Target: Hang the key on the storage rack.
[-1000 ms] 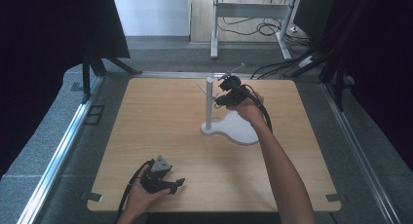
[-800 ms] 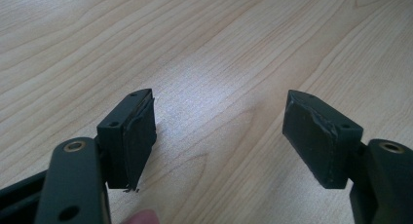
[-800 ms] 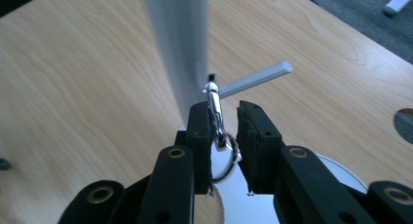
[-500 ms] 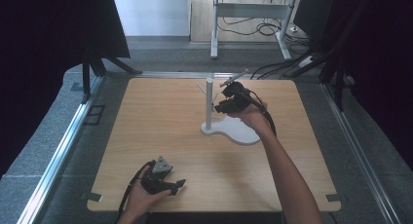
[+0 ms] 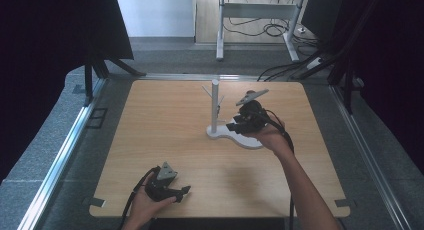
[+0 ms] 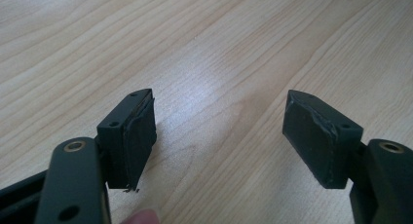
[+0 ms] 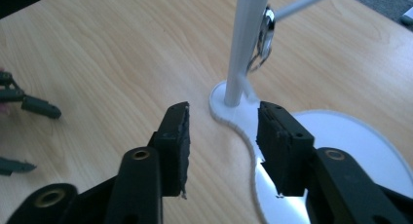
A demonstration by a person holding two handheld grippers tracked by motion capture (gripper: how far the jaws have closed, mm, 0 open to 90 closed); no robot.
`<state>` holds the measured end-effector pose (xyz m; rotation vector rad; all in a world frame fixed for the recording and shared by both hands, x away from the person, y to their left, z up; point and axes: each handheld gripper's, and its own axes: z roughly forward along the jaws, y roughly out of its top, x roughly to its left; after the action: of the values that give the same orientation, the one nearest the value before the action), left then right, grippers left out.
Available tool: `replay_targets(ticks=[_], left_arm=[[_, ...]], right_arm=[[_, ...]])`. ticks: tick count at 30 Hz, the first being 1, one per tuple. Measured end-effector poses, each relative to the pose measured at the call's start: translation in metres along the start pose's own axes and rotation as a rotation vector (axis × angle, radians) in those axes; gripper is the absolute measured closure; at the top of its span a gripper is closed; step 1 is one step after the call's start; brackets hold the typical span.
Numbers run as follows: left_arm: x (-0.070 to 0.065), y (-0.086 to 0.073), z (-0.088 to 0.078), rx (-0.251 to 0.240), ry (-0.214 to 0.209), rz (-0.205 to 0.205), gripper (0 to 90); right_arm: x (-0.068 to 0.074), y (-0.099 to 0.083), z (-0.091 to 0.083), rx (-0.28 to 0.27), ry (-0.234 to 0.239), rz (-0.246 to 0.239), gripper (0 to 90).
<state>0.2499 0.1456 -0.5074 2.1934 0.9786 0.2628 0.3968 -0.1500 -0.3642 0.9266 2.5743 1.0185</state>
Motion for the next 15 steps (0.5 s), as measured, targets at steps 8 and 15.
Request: replay_targets(ticks=[8, 15], left_arm=[[-0.005, 0.002, 0.002, 0.004, 0.003, 0.008, 28.6], [-0.007, 0.002, 0.004, 0.015, 0.003, 0.019, 28.5]], right_arm=[[0.013, -0.048, -0.009, -0.002, -0.014, 0.006, 51.2], [0.021, -0.100, -0.016, -0.041, 0.003, 0.046, 47.6]])
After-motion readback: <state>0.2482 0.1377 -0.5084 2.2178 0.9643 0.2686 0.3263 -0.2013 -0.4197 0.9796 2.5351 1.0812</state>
